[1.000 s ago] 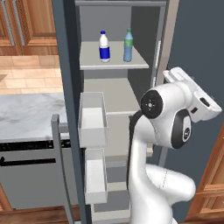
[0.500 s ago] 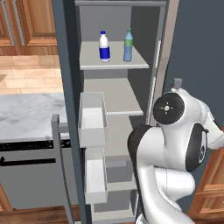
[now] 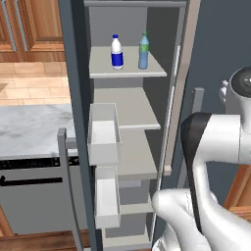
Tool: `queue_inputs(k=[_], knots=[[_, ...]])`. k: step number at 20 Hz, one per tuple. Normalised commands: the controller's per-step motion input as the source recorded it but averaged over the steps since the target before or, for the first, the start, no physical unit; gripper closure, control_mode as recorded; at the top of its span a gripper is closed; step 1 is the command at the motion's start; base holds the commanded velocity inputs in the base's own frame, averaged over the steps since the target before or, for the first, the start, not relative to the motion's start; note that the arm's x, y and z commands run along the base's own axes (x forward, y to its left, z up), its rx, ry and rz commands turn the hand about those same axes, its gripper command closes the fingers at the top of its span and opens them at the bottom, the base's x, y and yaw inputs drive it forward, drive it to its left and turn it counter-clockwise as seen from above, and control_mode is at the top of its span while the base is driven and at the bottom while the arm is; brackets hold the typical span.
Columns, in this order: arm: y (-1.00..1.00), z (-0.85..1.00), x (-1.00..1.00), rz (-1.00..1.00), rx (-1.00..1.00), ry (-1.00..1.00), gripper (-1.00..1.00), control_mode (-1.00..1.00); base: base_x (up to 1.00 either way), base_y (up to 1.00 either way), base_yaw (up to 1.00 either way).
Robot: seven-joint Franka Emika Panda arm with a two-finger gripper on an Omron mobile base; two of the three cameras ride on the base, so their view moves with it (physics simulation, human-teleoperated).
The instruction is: Take the bottled waters from the counter and place them in the freezer to freeze. Close the freezer door after placing the bottles.
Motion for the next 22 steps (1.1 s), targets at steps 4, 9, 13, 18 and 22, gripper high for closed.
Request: queue_inputs(k=[4, 9, 13, 18, 22], knots=[[-0.61, 0.00, 0.05, 0.11, 0.28, 0.01, -1.00, -1.00, 0.00, 0.00, 0.00], [-0.11, 0.00, -0.15, 0.01, 0.05, 0.00, -1.00, -1.00, 0.00, 0.00, 0.00], [0.03, -0.02, -0.12, 0.00, 0.01, 0.00, -1.00, 1.00, -0.68, 0.19, 0.00], [0.00, 0.00, 0.00, 0.00, 0.00, 0.00, -1.00, 1.00, -1.00, 0.47, 0.00], [0.00, 0.00, 0.00, 0.00, 0.00, 0.00, -1.00, 1.00, -0.84, 0.50, 0.00]])
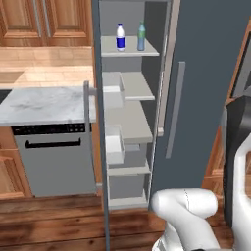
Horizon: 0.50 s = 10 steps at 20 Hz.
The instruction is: Take the bottled waters from the counter and place them in the freezer to freeze. Close the freezer door after placing the bottles.
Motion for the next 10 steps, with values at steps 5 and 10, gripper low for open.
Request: queue_inputs(k=[5, 10], knots=[[0.00, 0.00, 0.00, 0.00, 0.00, 0.00, -1.00, 1.00, -0.14, 0.66, -0.06], [0.00, 0.00, 0.00, 0.00, 0.00, 0.00, -1.00, 1.00, 0.07, 0.61, -0.09]])
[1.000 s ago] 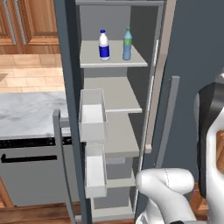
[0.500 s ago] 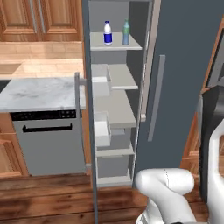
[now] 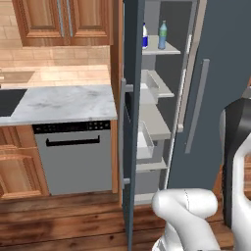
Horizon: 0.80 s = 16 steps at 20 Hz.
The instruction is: Take the bottled waters from the counter and place them in the freezer to freeze. Close the freezer door after placing the bottles.
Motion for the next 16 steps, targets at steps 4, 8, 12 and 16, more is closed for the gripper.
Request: queue_inputs(k=[4, 8, 12, 16], knots=[[0.00, 0.00, 0.00, 0.00, 0.00, 0.00, -1.00, 1.00, 0.32, 0.45, 0.07], [0.00, 0.00, 0.00, 0.00, 0.00, 0.00, -1.00, 1.00, 0.03, 0.32, 0.08], [0.00, 0.00, 0.00, 0.00, 0.00, 0.00, -1.00, 1.00, 0.01, 0.00, 0.00], [0.00, 0.00, 0.00, 0.00, 0.00, 0.00, -1.00, 1.00, 0.03, -0.02, 0.00]])
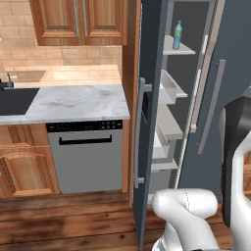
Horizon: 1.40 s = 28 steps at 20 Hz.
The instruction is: Take the bottled waters from the counter and place them in the freezer to freeze. Close the freezer door after placing the bottles.
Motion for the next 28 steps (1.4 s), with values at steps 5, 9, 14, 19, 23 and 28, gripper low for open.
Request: queue_inputs(k=[5, 9, 14, 19, 23, 28], knots=[[0.00, 0.00, 0.00, 0.00, 0.00, 0.00, -1.00, -1.00, 0.00, 0.00, 0.00], [0.00, 0.00, 0.00, 0.00, 0.00, 0.00, -1.00, -1.00, 0.00, 0.00, 0.00], [0.14, 0.00, -0.12, 0.01, 0.00, 0.00, -1.00, -1.00, 0.00, 0.00, 0.00], [0.99, 0.00, -0.13, 0.15, -0.23, 0.00, -1.00, -1.00, 0.00, 0.00, 0.00], [1.00, 0.00, -0.01, 0.14, -0.33, 0.00, -1.00, -1.00, 0.00, 0.00, 0.00], [1.00, 0.00, 0.13, 0.04, -0.31, 0.00, -1.00, -1.00, 0.00, 0.00, 0.00]])
